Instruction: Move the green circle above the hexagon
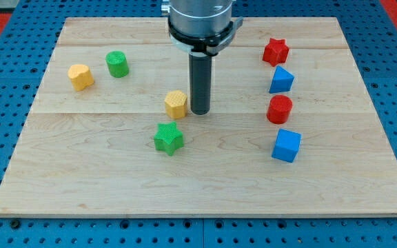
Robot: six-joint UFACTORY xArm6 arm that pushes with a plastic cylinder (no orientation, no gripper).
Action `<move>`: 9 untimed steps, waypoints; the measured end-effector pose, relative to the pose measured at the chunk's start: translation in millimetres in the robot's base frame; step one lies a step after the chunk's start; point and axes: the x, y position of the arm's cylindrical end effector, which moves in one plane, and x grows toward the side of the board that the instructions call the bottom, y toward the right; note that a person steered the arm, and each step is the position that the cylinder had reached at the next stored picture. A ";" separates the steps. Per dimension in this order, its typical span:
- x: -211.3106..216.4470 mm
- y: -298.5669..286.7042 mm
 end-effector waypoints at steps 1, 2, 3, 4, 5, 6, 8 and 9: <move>-1.7 -12.9; -1.7 -12.9; -7.0 -5.2; -54.2 35.9; -138.0 20.0; -203.3 -37.7; -187.8 -192.7; -132.3 -199.0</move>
